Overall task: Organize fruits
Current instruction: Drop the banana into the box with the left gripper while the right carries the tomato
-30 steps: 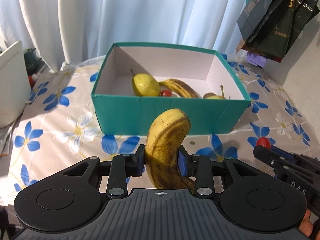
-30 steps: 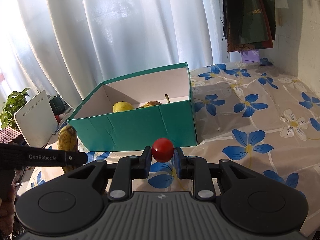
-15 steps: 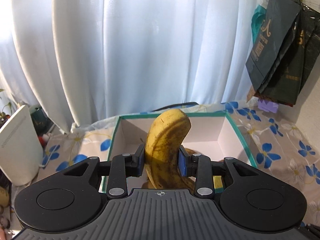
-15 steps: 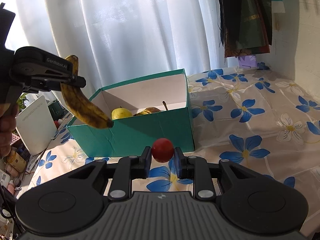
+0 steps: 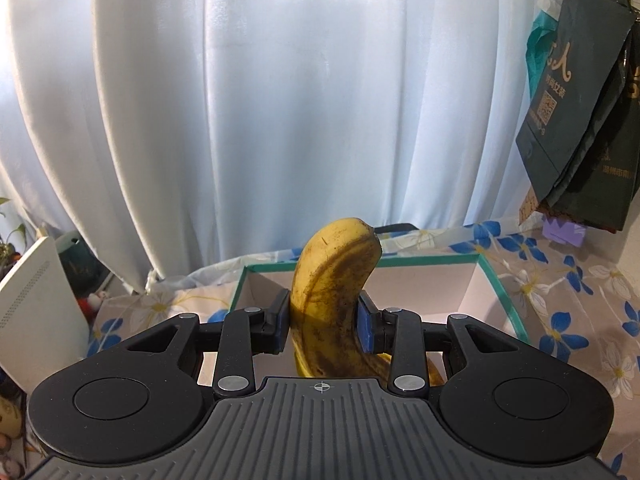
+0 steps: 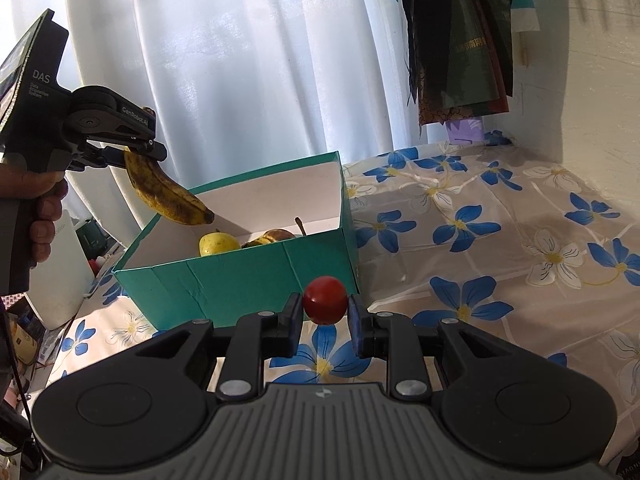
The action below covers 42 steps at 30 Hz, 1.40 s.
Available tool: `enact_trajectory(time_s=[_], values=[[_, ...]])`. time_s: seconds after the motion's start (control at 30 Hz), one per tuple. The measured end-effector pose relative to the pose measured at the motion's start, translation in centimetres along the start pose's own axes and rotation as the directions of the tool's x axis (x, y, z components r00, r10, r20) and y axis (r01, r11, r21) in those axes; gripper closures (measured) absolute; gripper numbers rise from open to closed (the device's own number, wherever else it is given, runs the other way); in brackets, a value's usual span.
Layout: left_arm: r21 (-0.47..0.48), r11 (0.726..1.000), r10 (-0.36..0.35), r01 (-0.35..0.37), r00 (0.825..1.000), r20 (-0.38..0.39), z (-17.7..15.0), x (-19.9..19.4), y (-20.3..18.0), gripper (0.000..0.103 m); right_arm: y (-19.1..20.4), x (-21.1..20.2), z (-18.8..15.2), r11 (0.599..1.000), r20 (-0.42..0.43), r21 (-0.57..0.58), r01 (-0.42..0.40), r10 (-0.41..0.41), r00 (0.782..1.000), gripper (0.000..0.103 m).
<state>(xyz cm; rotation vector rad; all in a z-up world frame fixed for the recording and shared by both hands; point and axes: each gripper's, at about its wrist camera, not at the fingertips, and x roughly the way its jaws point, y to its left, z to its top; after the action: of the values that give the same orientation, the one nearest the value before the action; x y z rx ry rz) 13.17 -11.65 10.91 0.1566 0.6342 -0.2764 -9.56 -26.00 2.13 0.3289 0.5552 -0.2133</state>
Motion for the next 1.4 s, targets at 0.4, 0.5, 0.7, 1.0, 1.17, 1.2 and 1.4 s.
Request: enact_trajectory(time_s=[0.4,0.5,0.7,1.0,1.17,1.2,1.4], values=[[0.020,1.000,-0.005,0.008,0.991,-0.130,-1.2,5.9,-0.6,0.066,0.0,-0.3,-0.1,0.998,0.007,0.018,0.058,-0.059,0.998,0.080],[0.025,1.000,-0.012,0.017,0.984,-0.180,-2.0,7.6,-0.8,0.066,-0.1,-0.4,-0.1,0.997,0.009,0.021,0.072,-0.072,0.997,0.080],[0.007,1.000,-0.025,0.028,0.965,-0.261,-3.3,9.8,-0.5,0.065,0.0,-0.5,-0.1,0.996,0.006,0.030,0.090,-0.090,0.996,0.080],[-0.020,0.999,-0.039,0.036,0.980,-0.195,-2.8,8.1,0.3,0.023,0.3,-0.7,-0.1,0.995,0.010,0.025,0.097,-0.098,0.995,0.080],[-0.065,0.996,-0.074,0.067,0.989,-0.126,-3.4,3.1,2.1,0.006,0.4,-0.8,0.2,0.996,0.025,0.013,0.093,-0.094,0.995,0.080],[-0.078,0.994,-0.080,0.071,0.990,-0.116,-3.8,2.0,2.7,0.006,0.4,-0.8,0.3,0.996,0.028,0.012,0.093,-0.093,0.995,0.080],[-0.135,0.990,-0.062,0.050,0.994,-0.085,-7.0,-3.1,5.3,0.001,0.8,-1.0,1.3,0.996,0.051,-0.017,0.082,-0.081,0.995,0.079]])
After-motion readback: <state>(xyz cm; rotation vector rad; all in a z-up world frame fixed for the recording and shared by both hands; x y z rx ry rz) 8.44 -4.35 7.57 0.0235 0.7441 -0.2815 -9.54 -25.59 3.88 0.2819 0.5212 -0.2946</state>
